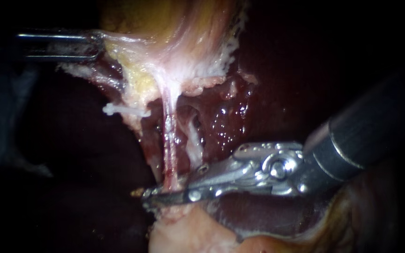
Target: Going back first clip right tube
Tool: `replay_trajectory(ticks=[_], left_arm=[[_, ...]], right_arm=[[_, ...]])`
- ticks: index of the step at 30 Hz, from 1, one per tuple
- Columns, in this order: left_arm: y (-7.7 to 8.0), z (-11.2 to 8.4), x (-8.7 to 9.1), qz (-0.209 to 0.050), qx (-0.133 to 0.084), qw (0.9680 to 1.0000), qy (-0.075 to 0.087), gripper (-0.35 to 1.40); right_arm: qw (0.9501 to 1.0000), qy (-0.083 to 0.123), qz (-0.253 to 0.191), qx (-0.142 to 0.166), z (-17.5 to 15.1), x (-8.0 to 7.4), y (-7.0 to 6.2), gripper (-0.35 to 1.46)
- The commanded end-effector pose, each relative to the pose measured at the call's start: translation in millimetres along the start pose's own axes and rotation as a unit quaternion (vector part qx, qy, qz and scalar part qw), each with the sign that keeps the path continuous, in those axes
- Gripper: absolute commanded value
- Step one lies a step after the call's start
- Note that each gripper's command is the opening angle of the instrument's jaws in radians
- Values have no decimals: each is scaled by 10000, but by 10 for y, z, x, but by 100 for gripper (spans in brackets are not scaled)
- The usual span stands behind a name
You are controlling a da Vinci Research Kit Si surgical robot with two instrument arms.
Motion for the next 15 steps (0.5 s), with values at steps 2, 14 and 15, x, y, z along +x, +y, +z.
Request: replay_trajectory(ticks=[2, 14, 15], left_arm=[[0, 0, 0, 1, 1, 10000, 0, -35], [0, 1, -1, 4, 5, 10000, 3, -35], [0, 1, -1, 4, 5, 10000, 3, -35]], right_arm=[[10000, 46, 0, 27, 0, -1, 0, -34], [9967, 633, -383, 346, 15, 1, 5, 46], [9968, 617, -388, 341, 16, -1, 6, 46]])
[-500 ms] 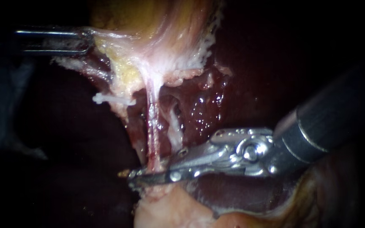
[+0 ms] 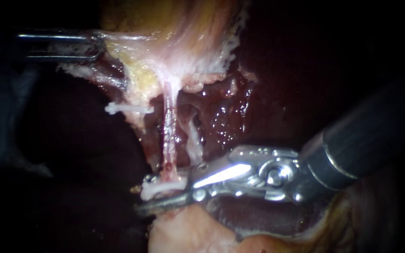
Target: Going back first clip right tube
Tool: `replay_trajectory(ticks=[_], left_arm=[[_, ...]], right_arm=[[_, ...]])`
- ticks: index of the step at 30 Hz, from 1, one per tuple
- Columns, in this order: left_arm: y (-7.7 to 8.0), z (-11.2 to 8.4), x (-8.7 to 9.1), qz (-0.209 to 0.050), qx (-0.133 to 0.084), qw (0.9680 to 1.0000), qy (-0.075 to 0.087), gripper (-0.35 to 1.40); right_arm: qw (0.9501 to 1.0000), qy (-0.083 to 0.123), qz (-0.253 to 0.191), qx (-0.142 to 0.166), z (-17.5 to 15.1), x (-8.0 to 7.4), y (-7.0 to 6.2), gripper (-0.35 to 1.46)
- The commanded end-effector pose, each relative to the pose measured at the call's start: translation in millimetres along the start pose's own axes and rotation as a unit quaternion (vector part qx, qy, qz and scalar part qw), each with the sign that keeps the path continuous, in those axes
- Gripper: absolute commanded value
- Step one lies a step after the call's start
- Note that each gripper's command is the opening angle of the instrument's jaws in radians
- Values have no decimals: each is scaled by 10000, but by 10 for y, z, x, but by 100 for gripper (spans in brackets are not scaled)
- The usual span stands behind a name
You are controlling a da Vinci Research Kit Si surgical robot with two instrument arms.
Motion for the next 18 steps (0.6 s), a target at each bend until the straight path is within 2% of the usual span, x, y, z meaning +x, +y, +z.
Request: replay_trajectory(ticks=[1, 6, 11, 15, 18], left_arm=[[0, 0, 0, 1, 3, 10000, 0, -35], [0, 0, 0, 0, 3, 10000, 0, -35], [0, 0, 0, 0, 3, 10000, 0, -35], [0, 0, 0, 1, 2, 10000, 0, -35], [0, -1, 0, 1, 2, 10000, -1, -35]], right_arm=[[10000, -36, -1, -36, -1, -3, 3, 46], [9991, -22, -306, -299, -4, -8, 18, 46], [9947, 10, -787, -664, -11, -8, 32, 49], [9909, 18, -1085, -793, -22, -9, 36, 49], [9881, 15, -1294, -835, -35, -8, 33, 49]])
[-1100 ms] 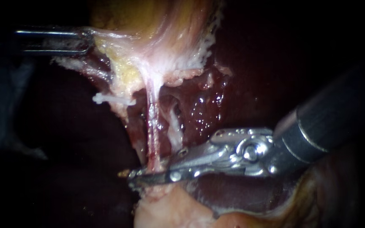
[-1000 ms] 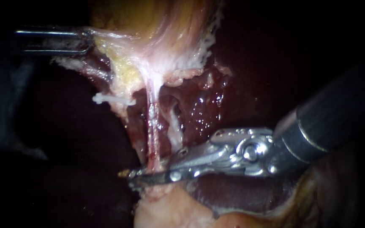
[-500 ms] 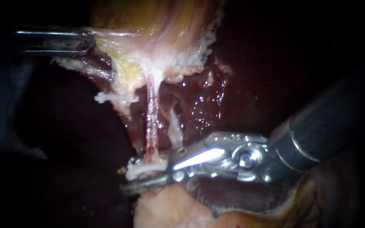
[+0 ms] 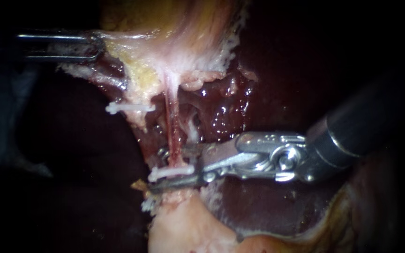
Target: Going back first clip right tube
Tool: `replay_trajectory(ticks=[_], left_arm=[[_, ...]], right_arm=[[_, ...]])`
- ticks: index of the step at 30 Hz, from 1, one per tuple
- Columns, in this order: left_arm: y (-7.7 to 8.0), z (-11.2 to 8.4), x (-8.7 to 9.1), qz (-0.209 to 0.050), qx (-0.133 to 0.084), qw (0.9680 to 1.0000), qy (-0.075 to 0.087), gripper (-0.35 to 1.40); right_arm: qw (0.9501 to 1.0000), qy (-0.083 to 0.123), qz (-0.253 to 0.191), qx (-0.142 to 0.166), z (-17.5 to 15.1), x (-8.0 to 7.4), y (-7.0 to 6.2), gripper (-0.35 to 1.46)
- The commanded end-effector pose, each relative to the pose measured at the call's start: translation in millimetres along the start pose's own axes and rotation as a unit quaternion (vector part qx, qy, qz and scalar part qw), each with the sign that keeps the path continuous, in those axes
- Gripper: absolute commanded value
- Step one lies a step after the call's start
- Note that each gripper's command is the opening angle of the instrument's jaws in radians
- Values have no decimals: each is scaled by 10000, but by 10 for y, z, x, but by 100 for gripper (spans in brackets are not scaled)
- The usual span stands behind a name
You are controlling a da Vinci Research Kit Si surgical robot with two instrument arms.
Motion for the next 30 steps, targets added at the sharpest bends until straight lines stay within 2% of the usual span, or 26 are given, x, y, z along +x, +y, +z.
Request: replay_trajectory(ticks=[1, 8, 12, 16, 22, 30], left_arm=[[0, 0, 0, 1, -2, 10000, -1, -35], [0, -2, 0, 2, -6, 10000, -3, -35], [0, -2, 0, 2, -6, 10000, -3, -35], [0, -2, 0, 1, -5, 10000, -3, -35], [0, -1, 0, 1, -3, 10000, -1, -35], [0, 9, -2, 6, 23, 10000, 16, -35]], right_arm=[[10000, -2, -81, 11, -6, 2, 0, 49], [9981, 15, -606, -111, -70, 8, -4, 49], [9957, 6, -916, -146, -114, 8, -4, 50], [9934, -63, -1128, -197, -145, 6, -2, 50], [9915, -279, -1238, -289, -161, 4, -2, 50], [9915, -279, -1236, -291, -161, 4, -2, 50]])
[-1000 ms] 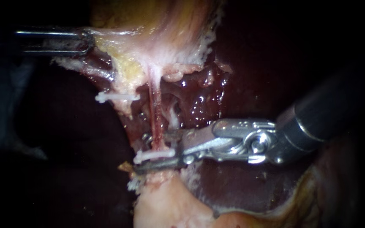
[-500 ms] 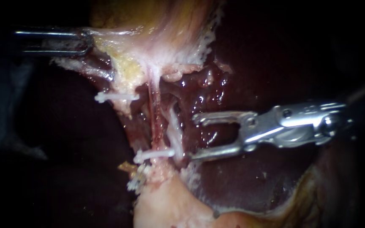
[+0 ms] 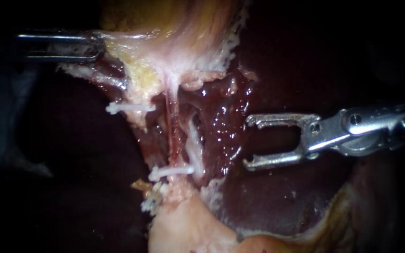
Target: Going back first clip right tube
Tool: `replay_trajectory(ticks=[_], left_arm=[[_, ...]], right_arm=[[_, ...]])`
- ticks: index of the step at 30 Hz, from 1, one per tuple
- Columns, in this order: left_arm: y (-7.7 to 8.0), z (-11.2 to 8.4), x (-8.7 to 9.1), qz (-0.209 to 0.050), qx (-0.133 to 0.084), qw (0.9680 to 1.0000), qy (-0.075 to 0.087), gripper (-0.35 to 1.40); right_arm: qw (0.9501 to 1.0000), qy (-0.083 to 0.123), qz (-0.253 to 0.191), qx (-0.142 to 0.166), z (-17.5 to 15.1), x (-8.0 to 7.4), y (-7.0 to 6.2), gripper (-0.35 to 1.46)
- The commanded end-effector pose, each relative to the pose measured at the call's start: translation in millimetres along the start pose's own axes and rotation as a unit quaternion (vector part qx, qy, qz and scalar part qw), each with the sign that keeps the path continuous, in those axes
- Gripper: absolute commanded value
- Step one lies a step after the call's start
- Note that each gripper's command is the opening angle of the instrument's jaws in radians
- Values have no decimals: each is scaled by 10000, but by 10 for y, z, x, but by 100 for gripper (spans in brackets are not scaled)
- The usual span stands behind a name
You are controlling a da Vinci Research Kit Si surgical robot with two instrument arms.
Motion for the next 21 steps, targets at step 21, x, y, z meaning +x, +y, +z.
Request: replay_trajectory(ticks=[21], left_arm=[[-3, 41, -23, 67, -13, 10000, 0, -35]], right_arm=[[10000, 0, 2, 1, 0, 0, 0, 50]])
